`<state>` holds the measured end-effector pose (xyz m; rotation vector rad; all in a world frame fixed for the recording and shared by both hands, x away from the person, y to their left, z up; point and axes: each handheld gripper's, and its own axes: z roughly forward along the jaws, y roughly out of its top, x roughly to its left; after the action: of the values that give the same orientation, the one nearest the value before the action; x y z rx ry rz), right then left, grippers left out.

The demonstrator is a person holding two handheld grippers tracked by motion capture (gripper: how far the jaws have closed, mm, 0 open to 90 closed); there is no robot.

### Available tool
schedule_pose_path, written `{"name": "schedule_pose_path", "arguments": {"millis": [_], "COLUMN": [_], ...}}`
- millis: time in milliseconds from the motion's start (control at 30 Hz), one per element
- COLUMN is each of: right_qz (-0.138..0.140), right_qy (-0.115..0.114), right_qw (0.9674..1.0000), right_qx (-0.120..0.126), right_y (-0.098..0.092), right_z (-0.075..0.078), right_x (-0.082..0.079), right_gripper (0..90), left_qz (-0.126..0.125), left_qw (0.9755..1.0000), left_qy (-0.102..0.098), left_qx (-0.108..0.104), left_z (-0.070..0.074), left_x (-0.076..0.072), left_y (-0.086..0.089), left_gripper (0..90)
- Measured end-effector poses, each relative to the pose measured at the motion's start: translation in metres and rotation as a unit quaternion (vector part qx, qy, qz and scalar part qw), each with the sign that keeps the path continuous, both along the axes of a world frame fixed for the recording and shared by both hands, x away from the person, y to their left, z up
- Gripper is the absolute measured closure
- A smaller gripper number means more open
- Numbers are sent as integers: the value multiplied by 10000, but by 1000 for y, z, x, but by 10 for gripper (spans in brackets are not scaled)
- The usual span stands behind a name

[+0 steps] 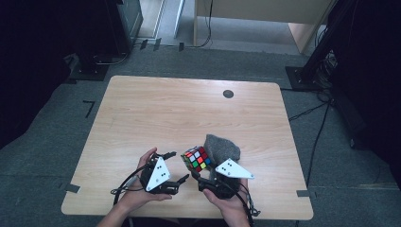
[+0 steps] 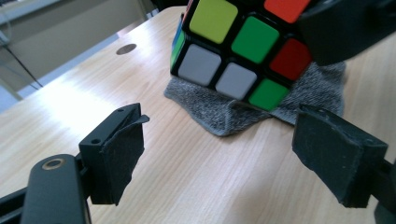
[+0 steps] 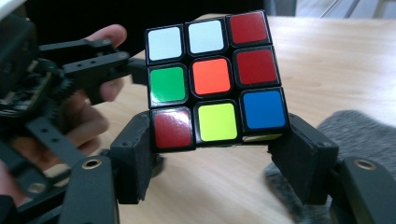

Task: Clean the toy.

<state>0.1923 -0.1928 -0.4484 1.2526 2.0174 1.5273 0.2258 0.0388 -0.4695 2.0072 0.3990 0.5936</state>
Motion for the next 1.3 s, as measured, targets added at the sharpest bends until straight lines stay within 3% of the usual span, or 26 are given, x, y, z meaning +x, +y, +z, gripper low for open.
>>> {"name": "schedule_pose_path", "arguments": {"millis": [133, 367, 500, 567, 633, 767, 900, 967, 1000, 1067, 1100, 1167, 1200, 1233, 1300], "right_qz": [85, 191, 323, 382, 448, 631, 723, 575, 461, 62, -65, -196, -330, -525, -730], "right_qy": [226, 605, 834, 995, 1084, 1061, 916, 794, 680, 428, 459, 734, 826, 806, 821], "right_qw": [9996, 9973, 9953, 9930, 9913, 9899, 9878, 9892, 9923, 9987, 9989, 9970, 9960, 9952, 9928], "right_qx": [118, 372, 383, 505, 597, 691, 1029, 1086, 932, 286, 112, 116, 57, -188, -480], "right_y": [7, 12, 16, 15, 13, 6, -18, -30, -35, -42, -46, -52, -54, -56, -56], "right_z": [1, 1, 0, -3, -4, -3, 5, 7, 7, 2, -3, -13, -19, -27, -39], "right_x": [-1, -2, -1, 2, 5, 9, 14, 16, 17, 20, 22, 29, 33, 36, 41], "right_gripper": [346, 346, 344, 341, 335, 207, 167, 171, 177, 199, 205, 205, 209, 222, 228], "left_qz": [32, -43, -57, -89, -133, -41, 161, 222, 215, 174, 166, 174, 157, 98, 55], "left_qw": [9996, 9963, 9950, 9944, 9960, 9991, 9997, 9990, 9984, 9967, 9960, 9947, 9929, 9909, 9897], "left_qy": [-239, -709, -894, -927, -778, -394, -3, 237, 338, 544, 610, 718, 876, 1039, 1102], "left_qx": [149, 483, 436, 489, 407, 125, -176, -310, -403, -583, -632, -710, -783, -856, -910], "left_z": [-2, -8, -8, -8, -8, -5, -1, -1, -1, -2, -2, -1, 0, 1, 1], "left_x": [-3, -11, -14, -15, -12, -5, 7, 12, 14, 17, 18, 20, 22, 24, 25], "left_y": [-2, -11, -10, -9, -7, 1, 15, 21, 24, 28, 29, 31, 32, 33, 34], "left_gripper": [164, 176, 292, 331, 337, 339, 340, 340, 340, 340, 340, 340, 339, 339, 339]}}
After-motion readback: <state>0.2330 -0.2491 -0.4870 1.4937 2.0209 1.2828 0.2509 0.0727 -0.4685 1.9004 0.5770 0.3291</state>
